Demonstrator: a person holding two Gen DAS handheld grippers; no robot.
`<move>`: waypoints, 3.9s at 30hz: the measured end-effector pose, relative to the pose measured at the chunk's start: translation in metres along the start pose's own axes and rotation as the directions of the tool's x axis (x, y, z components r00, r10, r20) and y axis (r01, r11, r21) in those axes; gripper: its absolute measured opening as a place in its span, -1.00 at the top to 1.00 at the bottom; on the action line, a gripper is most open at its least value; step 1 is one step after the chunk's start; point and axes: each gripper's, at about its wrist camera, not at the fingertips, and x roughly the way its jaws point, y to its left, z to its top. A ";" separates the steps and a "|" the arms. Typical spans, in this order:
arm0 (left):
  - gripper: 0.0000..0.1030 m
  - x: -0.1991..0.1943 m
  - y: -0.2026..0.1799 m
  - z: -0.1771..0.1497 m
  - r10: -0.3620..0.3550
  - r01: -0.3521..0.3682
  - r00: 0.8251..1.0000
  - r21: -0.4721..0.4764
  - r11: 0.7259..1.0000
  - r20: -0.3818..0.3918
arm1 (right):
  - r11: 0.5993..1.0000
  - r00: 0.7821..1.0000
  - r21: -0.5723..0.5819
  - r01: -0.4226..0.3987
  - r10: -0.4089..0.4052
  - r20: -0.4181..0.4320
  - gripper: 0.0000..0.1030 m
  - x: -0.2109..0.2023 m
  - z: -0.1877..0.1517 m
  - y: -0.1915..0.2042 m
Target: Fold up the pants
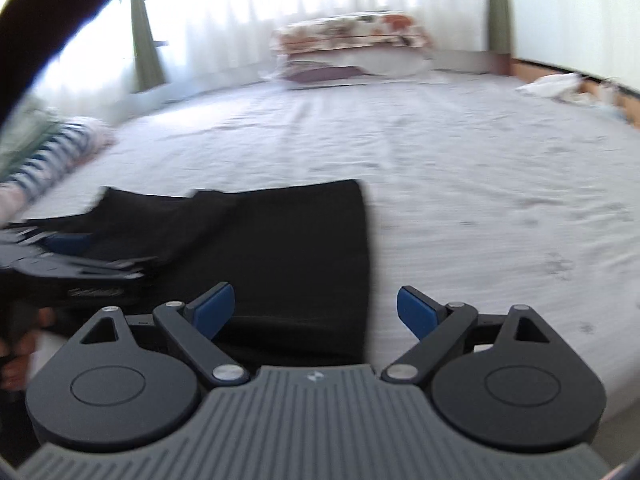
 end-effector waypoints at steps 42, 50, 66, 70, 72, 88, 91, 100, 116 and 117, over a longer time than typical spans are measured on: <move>-0.88 -0.030 0.083 -0.033 0.167 -0.171 0.984 -0.056 0.984 -0.059 | 0.995 0.998 -0.095 -0.017 0.012 -0.057 -1.00 0.033 -0.021 0.019; -0.88 -0.041 0.053 0.003 0.088 -0.089 0.994 0.020 0.996 0.065 | 0.995 0.998 -0.097 -0.012 0.007 -0.055 -1.00 0.034 -0.019 0.020; -0.87 0.051 0.074 0.032 0.245 -0.254 0.966 -0.110 0.961 -0.085 | 0.996 0.999 -0.087 0.001 -0.005 -0.045 -1.00 0.033 -0.020 0.022; -0.77 0.056 0.112 0.027 0.316 -0.343 0.936 -0.207 0.916 -0.154 | 0.996 0.999 -0.090 0.005 -0.009 -0.044 -1.00 0.033 -0.020 0.022; -0.72 0.055 0.125 0.024 0.319 -0.354 0.932 -0.238 0.904 -0.175 | 0.996 0.999 -0.091 0.009 -0.013 -0.040 -1.00 0.032 -0.020 0.023; -0.86 0.074 0.048 0.051 0.016 -0.029 0.995 -0.130 0.991 -0.102 | 0.990 0.998 -0.140 0.034 -0.040 -0.038 -1.00 0.032 -0.015 0.033; -0.86 0.084 0.054 0.057 0.045 -0.063 0.993 -0.171 0.983 -0.109 | 0.989 0.998 -0.141 0.034 -0.040 -0.039 -1.00 0.032 -0.014 0.034; -0.80 0.078 0.119 0.055 0.125 -0.163 0.982 -0.301 0.940 -0.142 | 0.988 0.999 -0.151 0.040 -0.044 -0.024 -1.00 0.027 -0.015 0.033; -0.42 -0.010 0.133 -0.018 -0.165 0.070 0.973 -0.475 0.877 -0.162 | 0.986 0.998 -0.154 0.061 -0.058 0.023 -1.00 0.018 -0.014 0.036; -0.42 -0.010 0.131 -0.017 -0.165 0.071 0.973 -0.465 0.882 -0.164 | 0.986 0.998 -0.153 0.064 -0.061 0.026 -1.00 0.017 -0.014 0.036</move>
